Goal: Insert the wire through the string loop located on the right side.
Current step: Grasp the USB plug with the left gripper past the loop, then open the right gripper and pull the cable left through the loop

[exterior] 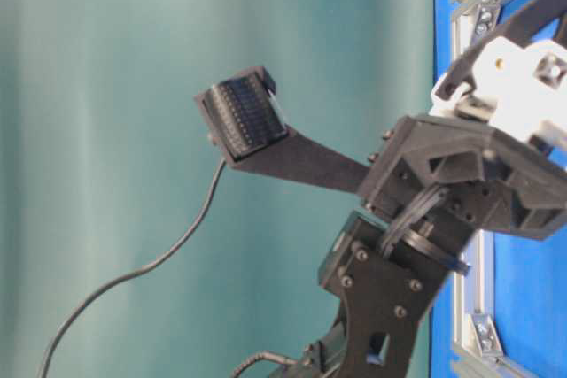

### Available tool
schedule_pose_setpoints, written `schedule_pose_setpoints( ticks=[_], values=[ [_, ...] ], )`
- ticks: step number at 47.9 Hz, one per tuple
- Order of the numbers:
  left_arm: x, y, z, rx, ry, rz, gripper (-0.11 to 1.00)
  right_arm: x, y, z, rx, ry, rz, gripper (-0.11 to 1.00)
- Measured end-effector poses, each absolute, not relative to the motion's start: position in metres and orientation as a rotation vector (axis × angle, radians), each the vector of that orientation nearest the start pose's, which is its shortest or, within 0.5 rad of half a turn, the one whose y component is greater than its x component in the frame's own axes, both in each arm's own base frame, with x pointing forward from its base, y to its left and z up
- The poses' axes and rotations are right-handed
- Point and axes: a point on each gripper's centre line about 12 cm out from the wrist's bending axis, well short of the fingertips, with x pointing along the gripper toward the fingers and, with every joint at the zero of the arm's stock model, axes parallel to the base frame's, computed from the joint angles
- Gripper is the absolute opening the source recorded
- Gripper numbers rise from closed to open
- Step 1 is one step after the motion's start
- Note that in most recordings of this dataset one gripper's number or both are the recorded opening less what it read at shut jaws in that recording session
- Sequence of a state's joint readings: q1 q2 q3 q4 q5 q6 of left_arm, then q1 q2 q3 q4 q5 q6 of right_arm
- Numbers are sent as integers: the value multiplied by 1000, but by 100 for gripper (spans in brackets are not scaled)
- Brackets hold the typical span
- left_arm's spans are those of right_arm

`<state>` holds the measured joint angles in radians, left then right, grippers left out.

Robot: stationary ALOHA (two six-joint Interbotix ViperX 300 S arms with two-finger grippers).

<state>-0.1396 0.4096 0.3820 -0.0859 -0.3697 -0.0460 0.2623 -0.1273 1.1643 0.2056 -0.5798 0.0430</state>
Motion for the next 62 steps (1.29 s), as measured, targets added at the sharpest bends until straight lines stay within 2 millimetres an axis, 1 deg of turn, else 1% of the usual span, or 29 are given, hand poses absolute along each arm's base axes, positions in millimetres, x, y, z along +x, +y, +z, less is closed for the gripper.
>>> schedule_pose_setpoints(
  ticks=[2,3,4,17,23,29,32,36,40,45,47,49,53,62],
  values=[
    [488,-65,115,-88,429,-80,13,272,59,121,124,474,97,-3],
    [488,-64,116,-88,429,-79,9,272,60,121,125,474,97,-3],
    [489,-64,116,-88,428,-79,8,272,59,121,124,474,97,-3],
    [489,-63,116,-90,429,-76,8,272,59,120,123,477,96,-3],
    [489,-63,116,-90,429,-75,8,269,57,120,123,486,92,-3],
    [490,-62,117,-91,426,-74,8,264,54,119,125,494,84,2],
    [490,-62,117,-91,426,-74,8,262,53,119,124,494,85,11],
    [490,-64,116,-89,429,-77,8,258,52,117,124,505,83,29],
    [490,-64,116,-89,429,-77,8,257,52,117,126,510,83,56],
    [490,-64,116,-90,429,-76,8,256,52,115,128,530,82,86],
    [490,-64,116,-90,428,-76,8,255,52,115,125,533,84,94],
    [490,-64,116,-90,428,-76,8,255,52,115,126,536,83,96],
    [490,-64,116,-89,429,-77,8,255,52,115,126,536,83,93],
    [490,-64,116,-89,428,-77,8,255,52,114,127,539,82,93]
  ],
)
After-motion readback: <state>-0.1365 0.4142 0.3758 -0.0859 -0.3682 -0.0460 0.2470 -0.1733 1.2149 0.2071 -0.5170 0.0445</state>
